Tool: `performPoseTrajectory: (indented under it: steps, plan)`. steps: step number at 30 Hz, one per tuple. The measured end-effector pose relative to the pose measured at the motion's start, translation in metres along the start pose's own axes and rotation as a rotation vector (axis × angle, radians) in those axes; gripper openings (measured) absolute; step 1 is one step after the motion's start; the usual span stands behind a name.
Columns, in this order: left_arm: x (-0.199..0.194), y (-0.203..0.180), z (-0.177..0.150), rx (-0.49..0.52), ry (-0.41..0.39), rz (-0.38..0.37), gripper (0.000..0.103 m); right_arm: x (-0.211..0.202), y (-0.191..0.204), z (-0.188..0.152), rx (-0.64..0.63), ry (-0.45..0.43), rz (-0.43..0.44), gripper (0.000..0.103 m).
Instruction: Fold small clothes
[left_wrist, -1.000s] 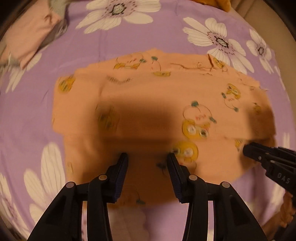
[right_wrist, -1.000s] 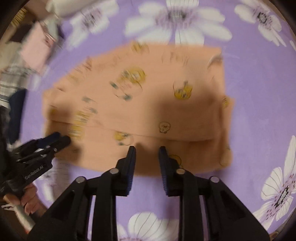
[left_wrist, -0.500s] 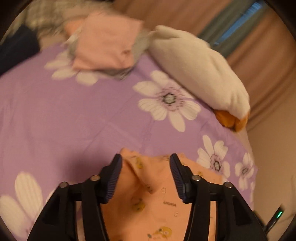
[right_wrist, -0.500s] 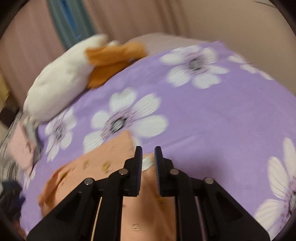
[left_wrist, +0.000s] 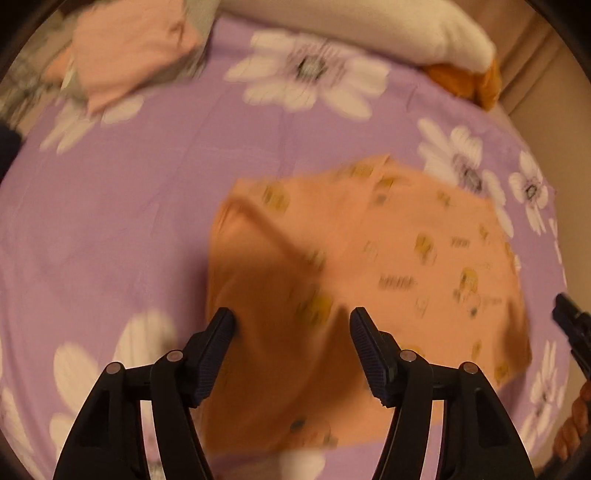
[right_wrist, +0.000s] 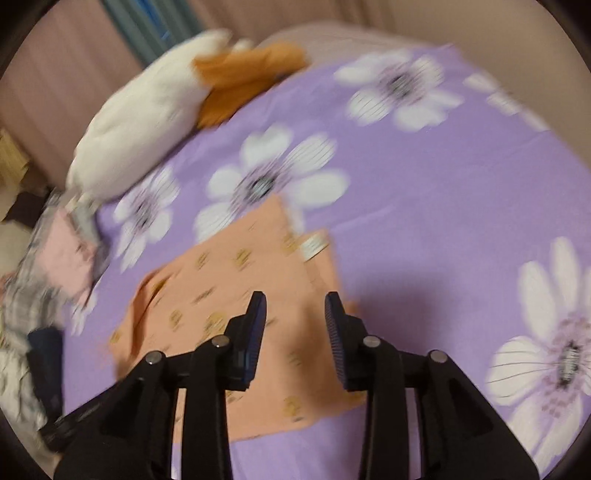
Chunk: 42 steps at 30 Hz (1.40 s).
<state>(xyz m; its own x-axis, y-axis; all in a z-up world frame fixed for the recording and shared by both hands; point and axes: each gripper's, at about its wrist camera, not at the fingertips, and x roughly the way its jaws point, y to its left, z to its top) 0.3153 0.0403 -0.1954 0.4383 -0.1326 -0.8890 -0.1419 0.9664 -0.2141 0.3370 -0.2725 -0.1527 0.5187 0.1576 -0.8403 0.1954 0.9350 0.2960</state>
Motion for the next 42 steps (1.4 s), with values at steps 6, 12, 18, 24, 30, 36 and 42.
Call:
performPoseTrajectory:
  steps: [6, 12, 18, 24, 30, 36, 42]
  plan:
    - [0.035, 0.009, 0.055, -0.053, -0.082, 0.182, 0.016, 0.032, 0.02, -0.004, -0.128, 0.03, -0.121, 0.034]
    - [-0.035, 0.072, 0.054, -0.525, -0.437, 0.11, 0.016, 0.033, 0.003, -0.001, -0.08, 0.046, -0.131, 0.034]
    - [-0.026, 0.075, 0.036, -0.411, -0.115, 0.031, 0.038, 0.022, 0.004, -0.01, -0.021, 0.101, -0.05, 0.034]
    - [-0.01, 0.068, -0.04, -0.53, 0.109, -0.283, 0.055, -0.001, -0.002, -0.033, 0.11, 0.185, 0.089, 0.05]
    - [-0.023, 0.048, -0.09, -0.554, 0.11, -0.306, 0.056, -0.004, -0.031, -0.096, 0.259, 0.32, 0.207, 0.06]
    - [0.005, 0.028, -0.107, -0.587, 0.254, -0.574, 0.057, 0.019, -0.061, -0.118, 0.508, 0.313, 0.346, 0.06]
    - [0.024, 0.02, -0.094, -0.615, 0.152, -0.566, 0.057, 0.039, -0.049, -0.116, 0.561, 0.287, 0.443, 0.06]
